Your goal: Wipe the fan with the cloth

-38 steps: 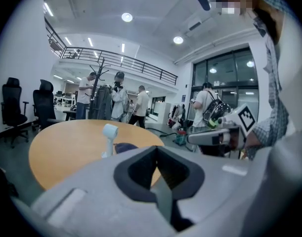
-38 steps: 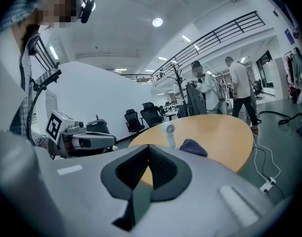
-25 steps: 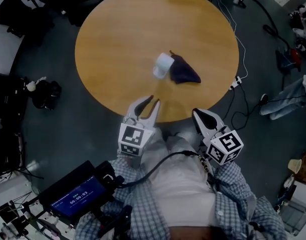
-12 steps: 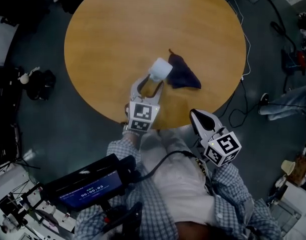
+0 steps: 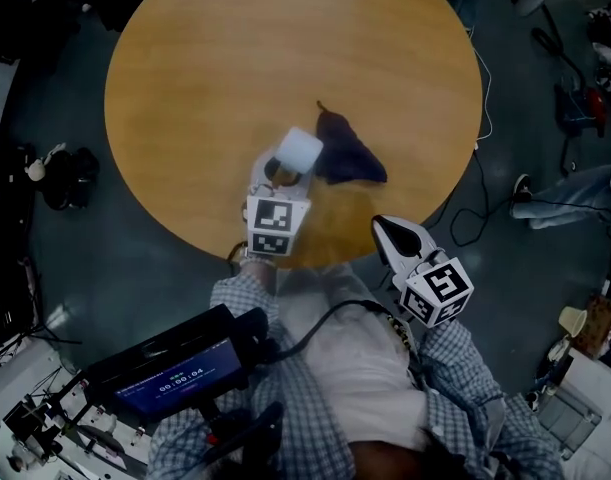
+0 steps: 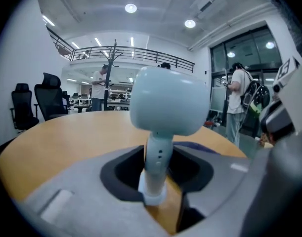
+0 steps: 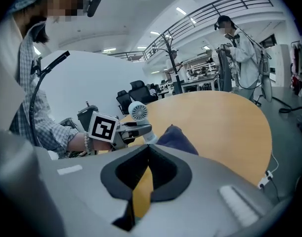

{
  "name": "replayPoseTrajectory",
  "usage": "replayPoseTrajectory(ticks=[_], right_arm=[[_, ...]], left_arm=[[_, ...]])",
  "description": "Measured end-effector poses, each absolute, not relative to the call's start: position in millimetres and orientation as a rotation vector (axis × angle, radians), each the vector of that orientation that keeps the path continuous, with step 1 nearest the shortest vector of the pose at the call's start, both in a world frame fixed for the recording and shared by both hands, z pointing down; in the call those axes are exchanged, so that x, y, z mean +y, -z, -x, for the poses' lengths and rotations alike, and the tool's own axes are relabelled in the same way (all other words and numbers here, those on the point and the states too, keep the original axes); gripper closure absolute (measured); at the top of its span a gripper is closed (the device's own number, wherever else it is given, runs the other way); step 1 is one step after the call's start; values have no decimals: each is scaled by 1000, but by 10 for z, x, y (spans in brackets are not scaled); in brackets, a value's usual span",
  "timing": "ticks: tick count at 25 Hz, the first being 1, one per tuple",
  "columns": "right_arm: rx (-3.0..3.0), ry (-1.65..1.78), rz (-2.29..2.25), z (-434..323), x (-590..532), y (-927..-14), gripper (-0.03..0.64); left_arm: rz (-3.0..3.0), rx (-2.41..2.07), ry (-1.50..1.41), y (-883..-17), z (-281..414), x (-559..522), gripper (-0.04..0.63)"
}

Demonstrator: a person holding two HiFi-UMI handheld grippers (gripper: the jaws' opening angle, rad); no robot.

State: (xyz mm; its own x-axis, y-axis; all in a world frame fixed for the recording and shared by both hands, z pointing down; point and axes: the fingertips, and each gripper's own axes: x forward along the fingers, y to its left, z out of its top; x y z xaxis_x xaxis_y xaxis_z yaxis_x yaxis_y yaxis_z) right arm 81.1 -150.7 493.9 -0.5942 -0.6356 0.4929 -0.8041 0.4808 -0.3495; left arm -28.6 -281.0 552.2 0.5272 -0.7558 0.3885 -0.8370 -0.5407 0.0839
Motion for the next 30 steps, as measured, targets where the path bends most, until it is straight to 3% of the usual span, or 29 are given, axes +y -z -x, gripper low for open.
replayPoseTrajectory(ticks=[5,11,13,23,30], right_arm=[[-2446,-708,-1166,-774,-1775,-5122,621],[-2331,-415,-972,-693,-2445,-5523,419],[-2284,-345,-921,-614,-2669,-5680,387],[-2244,-445,-886,-412,-2850,-6180,520],[-2597,-447,-965,-117,-2773,-4763,525]], left_arm=[[-2534,-1315,-449,-5490,299,-2792,449],[-2521,-1332,-457,-5455,315,-2708,451],[-2519,-1336,-463,-5423,314,-2662,451],[-2502,-1386,-462,-5066,572,-2431,451],[-2552,-1478,-450,-4547,729,-2361,451]])
